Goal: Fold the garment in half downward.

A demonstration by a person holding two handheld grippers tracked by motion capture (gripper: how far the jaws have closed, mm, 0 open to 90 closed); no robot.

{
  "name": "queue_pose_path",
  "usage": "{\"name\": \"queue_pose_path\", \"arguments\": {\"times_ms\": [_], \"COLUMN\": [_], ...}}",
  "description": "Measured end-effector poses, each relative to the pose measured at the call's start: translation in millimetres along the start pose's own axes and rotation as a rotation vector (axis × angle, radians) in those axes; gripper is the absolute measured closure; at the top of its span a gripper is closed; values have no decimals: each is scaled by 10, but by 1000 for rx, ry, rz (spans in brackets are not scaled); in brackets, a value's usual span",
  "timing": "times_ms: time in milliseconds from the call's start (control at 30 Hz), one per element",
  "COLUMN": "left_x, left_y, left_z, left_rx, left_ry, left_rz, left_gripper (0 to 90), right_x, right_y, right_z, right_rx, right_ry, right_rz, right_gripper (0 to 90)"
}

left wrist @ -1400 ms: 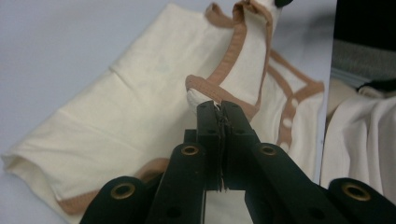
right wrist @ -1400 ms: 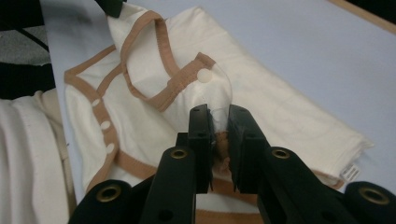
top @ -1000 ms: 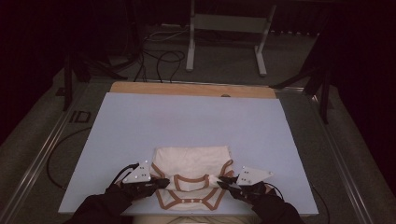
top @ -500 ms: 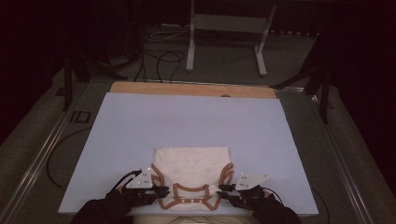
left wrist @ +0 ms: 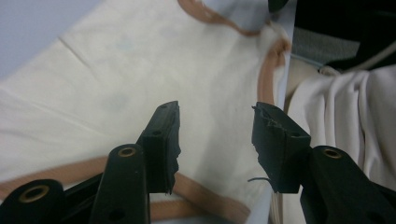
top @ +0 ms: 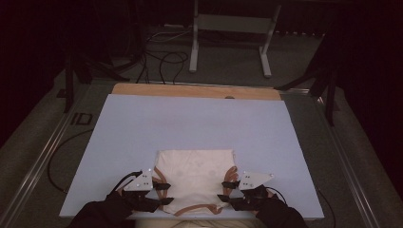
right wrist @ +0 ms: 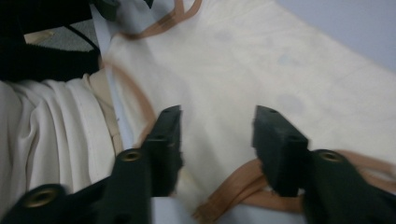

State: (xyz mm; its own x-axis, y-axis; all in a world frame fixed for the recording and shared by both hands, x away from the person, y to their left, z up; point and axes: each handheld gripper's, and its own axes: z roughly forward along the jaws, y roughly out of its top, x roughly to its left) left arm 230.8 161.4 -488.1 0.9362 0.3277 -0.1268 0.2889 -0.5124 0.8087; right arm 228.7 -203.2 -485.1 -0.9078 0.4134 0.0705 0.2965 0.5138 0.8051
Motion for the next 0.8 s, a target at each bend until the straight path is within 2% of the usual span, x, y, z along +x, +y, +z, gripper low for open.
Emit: {"name": "queue_pose_path", "arguments": {"times_ms": [33,67,100,133,200,267,333,367,533,567,633,733,800], "left_x": [0,-8,-19,-36,-61,-78,-100,-106,-126,-132,-154,-179,-182], "left_y": [0,9,7,0,-12,-24,-36,-42,-65,-73,-92,-115,-119], "left_z": [0,7,21,39,82,128,175,196,278,294,329,354,351], "left_rx": [0,7,14,20,37,52,78,87,125,139,172,197,196], "left_ry": [0,6,-7,-10,-24,-36,-38,-38,-54,-53,-55,-48,-45], "left_rz": [0,2,-1,4,7,11,20,24,17,27,43,57,57], "left_gripper": [559,559,564,606,614,674,757,774,900,900,900,900,900], "right_x": [0,-3,16,36,72,98,122,127,129,140,147,187,203], "right_y": [0,13,22,19,-4,-25,-38,-41,-63,-69,-91,-126,-142], "right_z": [0,-2,10,27,72,120,161,174,218,228,260,293,303], "right_rx": [0,-1,9,20,45,73,88,102,95,96,117,144,161], "right_ry": [0,-3,18,30,54,67,87,83,93,98,109,135,134], "right_rz": [0,-5,-23,-24,-46,-53,-63,-82,-79,-68,-93,-95,-104], "right_gripper": [560,627,660,715,754,862,897,898,899,900,900,900,900]}}
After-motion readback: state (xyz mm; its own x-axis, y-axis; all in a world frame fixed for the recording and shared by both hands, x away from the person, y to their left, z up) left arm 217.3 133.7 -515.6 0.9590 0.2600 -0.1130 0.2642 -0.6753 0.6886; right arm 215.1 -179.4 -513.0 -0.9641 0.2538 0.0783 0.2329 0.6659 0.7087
